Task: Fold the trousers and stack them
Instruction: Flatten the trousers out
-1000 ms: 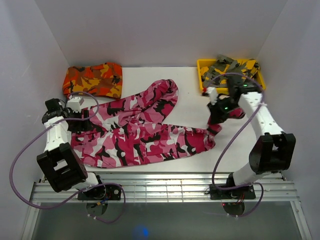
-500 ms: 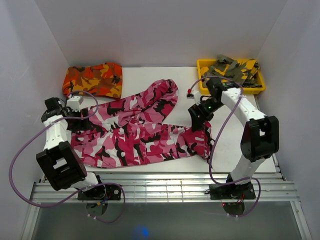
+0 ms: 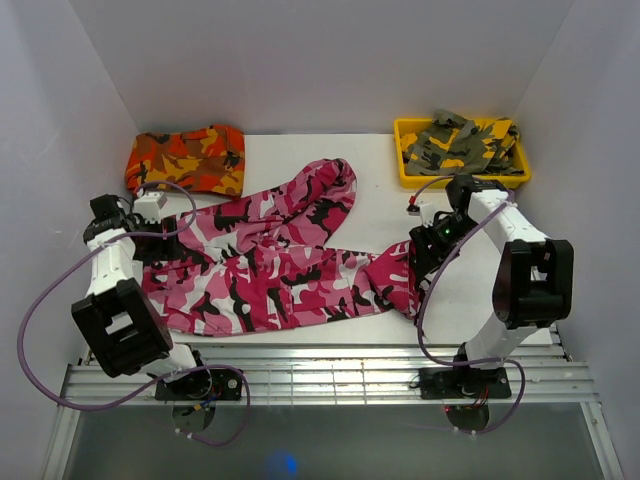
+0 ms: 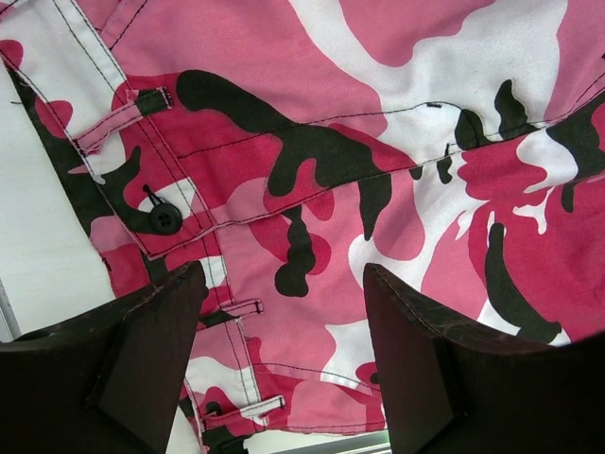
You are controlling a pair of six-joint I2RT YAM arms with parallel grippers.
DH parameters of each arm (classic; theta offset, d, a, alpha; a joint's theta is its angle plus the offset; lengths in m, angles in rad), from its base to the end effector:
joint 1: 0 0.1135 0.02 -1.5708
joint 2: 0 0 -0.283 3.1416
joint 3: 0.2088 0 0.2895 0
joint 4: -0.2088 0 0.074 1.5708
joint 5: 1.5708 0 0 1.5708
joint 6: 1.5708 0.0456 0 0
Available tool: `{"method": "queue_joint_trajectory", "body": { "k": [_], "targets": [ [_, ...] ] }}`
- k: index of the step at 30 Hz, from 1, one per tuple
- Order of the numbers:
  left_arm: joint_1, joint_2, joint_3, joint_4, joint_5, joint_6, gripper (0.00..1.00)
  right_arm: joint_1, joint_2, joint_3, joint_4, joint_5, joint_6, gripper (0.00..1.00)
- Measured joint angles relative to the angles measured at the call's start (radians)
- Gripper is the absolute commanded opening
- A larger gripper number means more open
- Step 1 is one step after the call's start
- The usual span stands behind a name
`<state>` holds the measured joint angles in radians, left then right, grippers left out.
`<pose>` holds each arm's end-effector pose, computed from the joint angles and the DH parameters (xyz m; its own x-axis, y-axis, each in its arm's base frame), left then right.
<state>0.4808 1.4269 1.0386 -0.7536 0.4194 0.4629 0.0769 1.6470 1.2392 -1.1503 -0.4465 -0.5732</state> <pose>0.2855 0.1280 0.2367 -0.8430 0.0203 -0.5375 0.1165 0.9825 -0.1457 0.3243 0.0447 0.2233 -0.7971 -0.5520 -0.2448 -0.6035 0.7136 0.3559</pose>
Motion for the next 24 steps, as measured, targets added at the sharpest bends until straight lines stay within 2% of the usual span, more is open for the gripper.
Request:
{"method": "queue_joint_trajectory", "body": {
  "k": [2, 4, 8, 9, 12, 17, 21, 24],
  "targets": [
    [0.000, 0.000, 0.000, 0.003, 0.000, -0.001, 0.79, 0.002, 0.024, -0.006, 0.021, -0.018, 0.019, 0.48],
    [0.000, 0.000, -0.001, 0.007, 0.000, 0.000, 0.79, 0.002, 0.023, -0.019, 0.039, -0.036, 0.037, 0.44],
    [0.000, 0.000, -0.021, 0.021, 0.000, 0.000, 0.79, 0.010, -0.037, -0.053, 0.076, -0.065, 0.052, 0.48],
    [0.000, 0.000, -0.026, 0.022, 0.000, 0.000, 0.79, 0.014, -0.065, -0.069, 0.085, -0.062, 0.049, 0.53],
    [0.000, 0.000, -0.032, 0.022, 0.000, 0.000, 0.79, 0.039, -0.143, -0.115, 0.105, -0.016, 0.003, 0.56],
    [0.000, 0.006, -0.032, 0.026, 0.008, 0.000, 0.79, 0.054, -0.171, -0.144, 0.169, 0.104, -0.097, 0.54],
    [0.000, 0.010, -0.032, 0.027, 0.008, -0.001, 0.79, 0.053, -0.100, -0.072, 0.154, 0.091, -0.116, 0.46],
    [0.000, 0.010, -0.032, 0.028, 0.008, -0.001, 0.79, 0.067, -0.092, -0.053, 0.151, 0.053, -0.114, 0.46]
  ]
}}
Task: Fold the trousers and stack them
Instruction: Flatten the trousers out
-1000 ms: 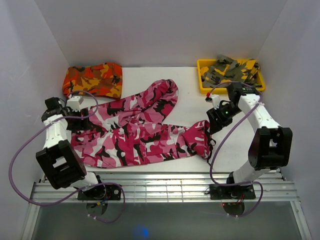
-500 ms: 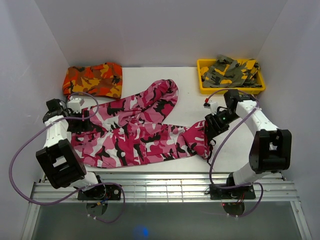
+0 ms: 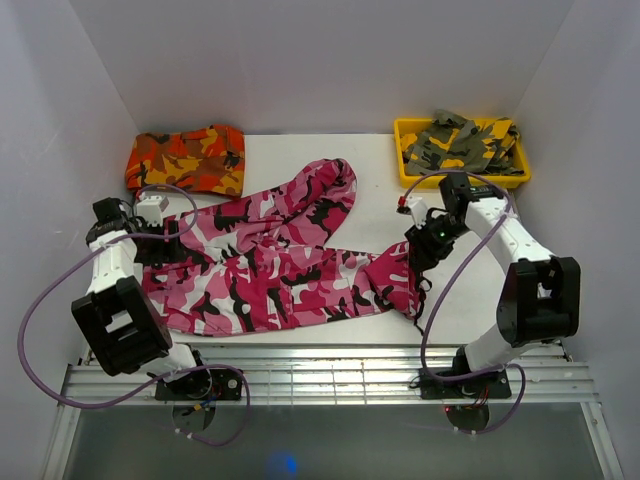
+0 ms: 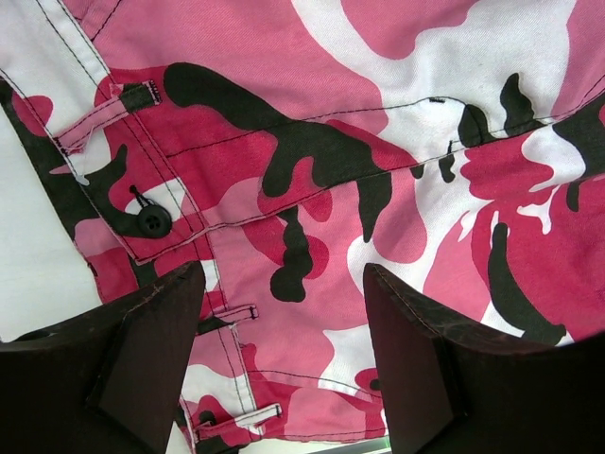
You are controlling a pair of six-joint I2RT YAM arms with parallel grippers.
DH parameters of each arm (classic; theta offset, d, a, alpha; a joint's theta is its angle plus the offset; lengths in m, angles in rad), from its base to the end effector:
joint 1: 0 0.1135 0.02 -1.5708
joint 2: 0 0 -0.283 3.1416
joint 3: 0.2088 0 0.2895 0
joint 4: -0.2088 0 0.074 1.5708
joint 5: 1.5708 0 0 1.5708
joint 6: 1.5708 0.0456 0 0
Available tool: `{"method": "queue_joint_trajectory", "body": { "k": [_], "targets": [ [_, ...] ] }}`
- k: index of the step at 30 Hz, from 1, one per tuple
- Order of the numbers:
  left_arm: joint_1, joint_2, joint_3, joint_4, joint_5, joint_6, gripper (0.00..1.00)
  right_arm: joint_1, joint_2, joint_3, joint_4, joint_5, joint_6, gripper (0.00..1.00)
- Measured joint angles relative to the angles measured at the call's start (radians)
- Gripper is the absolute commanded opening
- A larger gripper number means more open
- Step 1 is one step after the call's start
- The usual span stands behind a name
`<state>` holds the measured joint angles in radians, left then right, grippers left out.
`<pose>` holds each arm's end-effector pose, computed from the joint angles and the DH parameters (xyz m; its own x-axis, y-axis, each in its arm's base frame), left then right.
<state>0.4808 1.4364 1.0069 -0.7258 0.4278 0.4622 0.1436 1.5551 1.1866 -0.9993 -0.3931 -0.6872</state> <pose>0.2846 0.1271 0.2249 -0.8475 0.0155 -0.5306 0.1180 0.9801 -0.1598 0.3189 0.0638 0.2367 -0.6170 -0.6813 -0.3939 -0.7762 0.6093 0.1621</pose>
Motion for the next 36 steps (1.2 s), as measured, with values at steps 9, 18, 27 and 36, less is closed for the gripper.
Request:
{"method": "queue_joint_trajectory", "body": {
  "k": [9, 18, 27, 36],
  "targets": [
    [0.000, 0.000, 0.000, 0.001, 0.001, -0.001, 0.79, 0.119, 0.043, -0.093, -0.042, -0.013, 0.000, 0.56],
    [0.000, 0.016, 0.000, 0.003, 0.007, -0.011, 0.79, 0.172, 0.097, -0.142, -0.032, -0.006, 0.051, 0.54],
    [0.000, 0.018, 0.000, 0.018, 0.016, -0.021, 0.79, 0.171, 0.084, -0.083, -0.053, -0.071, 0.080, 0.08],
    [0.000, 0.023, 0.001, 0.023, 0.015, -0.021, 0.78, -0.041, -0.023, 0.176, -0.206, -0.039, 0.020, 0.08]
  ]
}}
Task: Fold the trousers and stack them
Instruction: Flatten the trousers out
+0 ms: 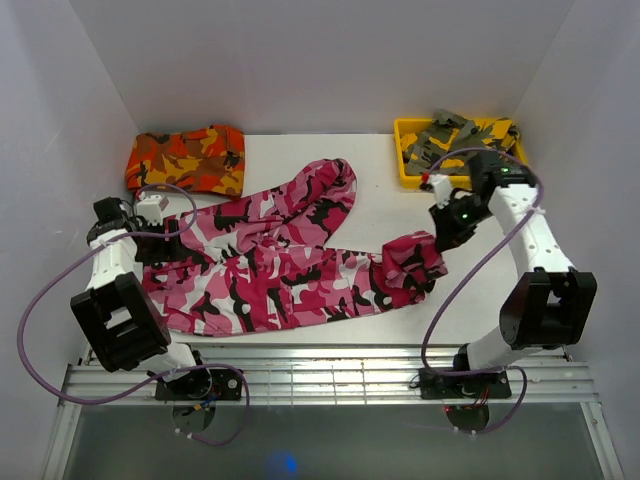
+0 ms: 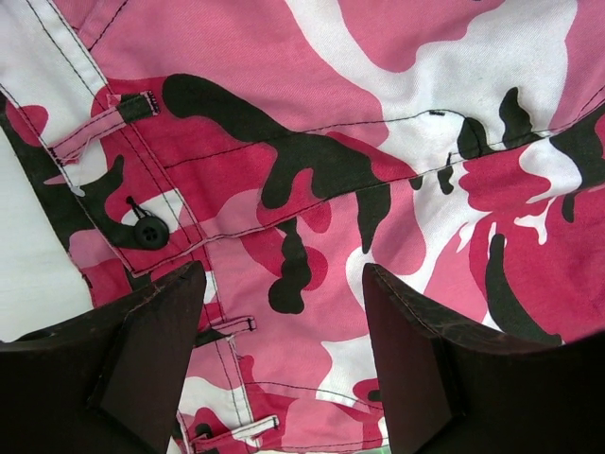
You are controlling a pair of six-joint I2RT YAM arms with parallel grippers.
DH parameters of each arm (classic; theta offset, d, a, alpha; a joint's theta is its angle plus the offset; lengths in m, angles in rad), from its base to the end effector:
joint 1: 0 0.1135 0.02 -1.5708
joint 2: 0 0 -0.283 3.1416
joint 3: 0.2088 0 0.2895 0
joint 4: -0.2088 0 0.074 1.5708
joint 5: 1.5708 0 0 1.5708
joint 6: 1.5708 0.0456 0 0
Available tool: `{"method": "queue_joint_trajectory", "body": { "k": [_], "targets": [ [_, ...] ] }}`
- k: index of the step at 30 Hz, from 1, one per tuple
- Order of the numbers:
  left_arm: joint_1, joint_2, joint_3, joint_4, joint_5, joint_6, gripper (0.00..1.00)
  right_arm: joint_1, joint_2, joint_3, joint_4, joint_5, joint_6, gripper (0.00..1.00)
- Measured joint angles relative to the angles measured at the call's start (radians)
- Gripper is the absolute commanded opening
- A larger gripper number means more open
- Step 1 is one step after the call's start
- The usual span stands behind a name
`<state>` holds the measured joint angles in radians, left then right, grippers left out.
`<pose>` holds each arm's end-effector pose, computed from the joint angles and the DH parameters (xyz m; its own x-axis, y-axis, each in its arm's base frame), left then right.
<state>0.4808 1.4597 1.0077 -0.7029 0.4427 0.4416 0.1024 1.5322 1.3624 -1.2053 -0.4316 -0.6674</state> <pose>0.2893 0.1289 0.2197 -0.8463 -0.0059 -0.5327 0.1076 0.9775 -0.1816 0.3172 0.0518 0.2944 -0.6589 -0.6328 -0.4067 -0.7404 0.6411 0.2019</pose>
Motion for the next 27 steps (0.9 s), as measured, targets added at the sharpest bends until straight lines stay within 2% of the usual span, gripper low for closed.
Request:
{"method": "queue_joint_trajectory", "body": {
  "k": [5, 8, 9, 10, 11, 13, 15, 19, 23, 27],
  "targets": [
    [0.000, 0.007, 0.008, 0.000, -0.009, 0.002, 0.78, -0.256, 0.031, 0.134, -0.035, 0.173, -0.118, 0.08],
    [0.000, 0.027, 0.017, 0.005, -0.014, -0.007, 0.78, -0.342, 0.146, 0.209, -0.037, 0.268, -0.154, 0.08],
    [0.000, 0.034, 0.018, 0.008, -0.017, -0.011, 0.78, -0.369, 0.202, 0.245, -0.028, 0.296, -0.161, 0.12],
    [0.000, 0.040, 0.018, 0.010, -0.020, -0.014, 0.78, -0.387, 0.257, 0.278, -0.011, 0.326, -0.167, 0.19],
    [0.000, 0.046, 0.018, 0.011, -0.026, -0.017, 0.78, -0.405, 0.311, 0.309, 0.014, 0.356, -0.176, 0.41],
    [0.000, 0.052, 0.018, 0.014, -0.040, -0.017, 0.78, -0.430, 0.394, 0.350, 0.079, 0.439, -0.197, 0.66],
    [0.000, 0.053, 0.018, 0.020, -0.054, -0.016, 0.78, -0.449, 0.431, 0.356, 0.136, 0.513, -0.231, 0.83],
    [0.000, 0.051, 0.018, 0.030, -0.070, -0.012, 0.78, -0.467, 0.421, 0.388, 0.161, 0.560, -0.257, 0.75],
    [0.000, 0.042, 0.006, 0.034, -0.069, -0.013, 0.78, -0.472, 0.313, 0.324, 0.157, 0.530, -0.247, 0.56],
    [0.000, 0.028, -0.013, 0.034, -0.064, -0.013, 0.78, -0.537, 0.200, 0.148, 0.106, 0.438, -0.227, 0.57]
  ]
}}
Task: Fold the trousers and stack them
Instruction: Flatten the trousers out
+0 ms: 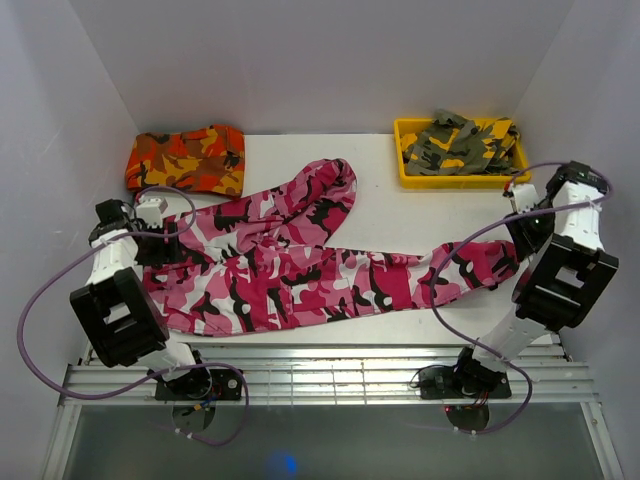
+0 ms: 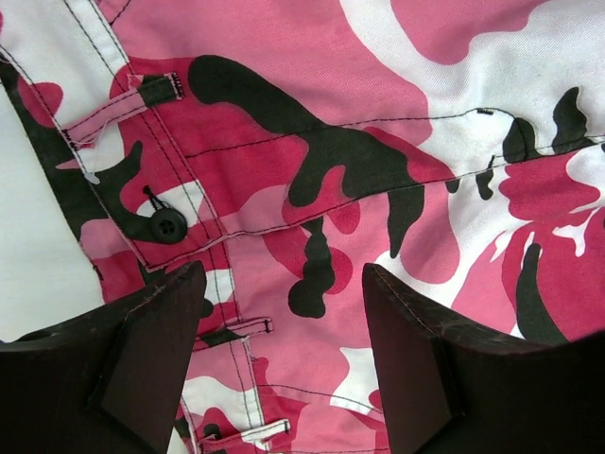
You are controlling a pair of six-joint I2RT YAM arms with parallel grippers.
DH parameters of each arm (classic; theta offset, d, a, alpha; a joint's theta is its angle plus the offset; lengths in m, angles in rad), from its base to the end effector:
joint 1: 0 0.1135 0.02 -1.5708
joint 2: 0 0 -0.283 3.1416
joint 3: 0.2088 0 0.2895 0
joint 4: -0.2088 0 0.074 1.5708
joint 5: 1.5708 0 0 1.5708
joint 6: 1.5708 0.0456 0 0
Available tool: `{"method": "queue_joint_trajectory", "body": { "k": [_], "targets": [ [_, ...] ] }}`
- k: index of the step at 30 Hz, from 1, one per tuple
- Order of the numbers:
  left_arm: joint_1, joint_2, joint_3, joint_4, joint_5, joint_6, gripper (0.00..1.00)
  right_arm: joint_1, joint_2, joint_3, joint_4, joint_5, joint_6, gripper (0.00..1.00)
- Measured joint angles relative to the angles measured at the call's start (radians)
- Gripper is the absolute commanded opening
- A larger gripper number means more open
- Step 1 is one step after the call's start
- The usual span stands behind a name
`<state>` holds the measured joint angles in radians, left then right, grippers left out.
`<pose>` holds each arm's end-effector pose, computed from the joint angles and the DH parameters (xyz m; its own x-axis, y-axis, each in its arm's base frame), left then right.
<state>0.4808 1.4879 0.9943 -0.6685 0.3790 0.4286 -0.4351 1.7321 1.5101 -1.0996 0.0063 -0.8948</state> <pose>0.2921 0.1333 0.2074 -0.8644 -0.0154 -0.5026 0.0659 0.9874 -0.1436 0.3485 -0.1623 0.2731 -0.8798 -0.4513 -0.1495 -0.4209 0.8856 -0.1962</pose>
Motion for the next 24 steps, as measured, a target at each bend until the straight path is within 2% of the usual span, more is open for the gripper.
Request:
{"method": "queue_joint_trajectory", "body": {
  "k": [2, 6, 10, 16, 22, 24],
  "targets": [
    [0.000, 0.000, -0.005, -0.001, 0.005, 0.000, 0.78, -0.075, -0.012, -0.097, -0.007, -0.050, 0.005, 0.57],
    [0.000, 0.000, -0.005, -0.002, 0.018, -0.001, 0.78, -0.201, -0.002, -0.280, -0.003, -0.166, 0.041, 0.64],
    [0.000, 0.000, -0.005, -0.004, 0.028, -0.001, 0.78, -0.212, -0.001, -0.340, 0.047, -0.306, 0.138, 0.68],
    [0.000, 0.000, 0.000, -0.009, 0.032, -0.002, 0.78, -0.201, -0.002, -0.378, 0.244, -0.437, 0.349, 0.69],
    [0.000, 0.013, 0.045, -0.024, 0.033, -0.012, 0.79, -0.172, 0.081, -0.364, 0.373, -0.404, 0.478, 0.64],
    [0.000, 0.018, 0.059, -0.027, 0.033, -0.013, 0.78, -0.146, 0.097, -0.344, 0.396, -0.367, 0.492, 0.46]
  ]
}}
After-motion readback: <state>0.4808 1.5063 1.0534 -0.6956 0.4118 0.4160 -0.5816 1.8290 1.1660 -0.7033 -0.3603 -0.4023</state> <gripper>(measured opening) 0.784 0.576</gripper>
